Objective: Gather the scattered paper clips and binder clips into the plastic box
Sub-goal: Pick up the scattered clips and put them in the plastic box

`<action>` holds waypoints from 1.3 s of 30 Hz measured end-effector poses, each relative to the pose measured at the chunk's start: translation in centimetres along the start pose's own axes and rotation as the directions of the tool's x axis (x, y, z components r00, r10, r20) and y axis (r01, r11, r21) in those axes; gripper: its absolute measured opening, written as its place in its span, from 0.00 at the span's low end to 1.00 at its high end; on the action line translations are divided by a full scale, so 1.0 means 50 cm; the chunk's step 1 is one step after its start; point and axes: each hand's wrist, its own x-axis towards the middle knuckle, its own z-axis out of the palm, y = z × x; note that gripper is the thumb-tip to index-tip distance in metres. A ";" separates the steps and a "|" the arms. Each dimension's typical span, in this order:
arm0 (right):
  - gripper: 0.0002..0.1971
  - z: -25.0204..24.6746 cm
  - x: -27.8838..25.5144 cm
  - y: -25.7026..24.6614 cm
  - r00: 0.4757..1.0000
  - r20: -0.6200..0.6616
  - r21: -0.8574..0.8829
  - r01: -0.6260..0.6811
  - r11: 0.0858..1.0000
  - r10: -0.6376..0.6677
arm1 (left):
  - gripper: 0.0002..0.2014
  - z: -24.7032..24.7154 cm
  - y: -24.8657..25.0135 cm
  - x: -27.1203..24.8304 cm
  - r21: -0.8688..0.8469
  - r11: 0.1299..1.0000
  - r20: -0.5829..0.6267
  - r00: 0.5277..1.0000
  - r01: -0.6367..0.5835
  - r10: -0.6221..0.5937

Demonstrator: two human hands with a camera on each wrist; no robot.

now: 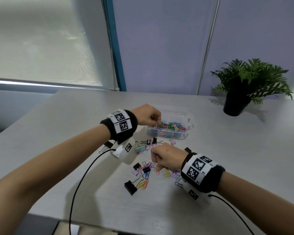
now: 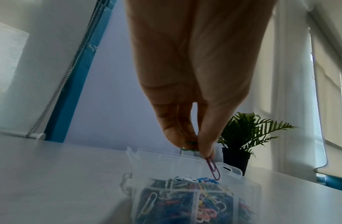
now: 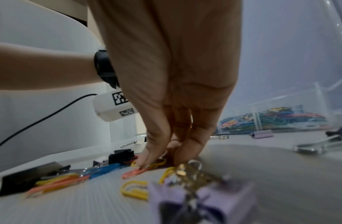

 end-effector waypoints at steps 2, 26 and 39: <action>0.10 0.005 -0.001 0.002 1.000 -0.011 0.019 -0.010 1.000 0.011 | 0.06 -0.002 0.009 0.024 -0.006 1.000 -0.028 1.000 0.007 -0.007; 0.05 -0.160 -0.005 0.132 0.877 -0.393 0.702 0.092 0.706 0.277 | 0.08 0.055 0.023 -0.089 -0.038 0.999 0.100 0.995 0.015 -0.012; 0.07 -0.129 0.004 0.064 0.916 -0.401 -0.038 -0.030 0.999 0.012 | 0.15 0.125 0.056 -0.081 0.178 0.979 0.145 0.981 0.102 -0.128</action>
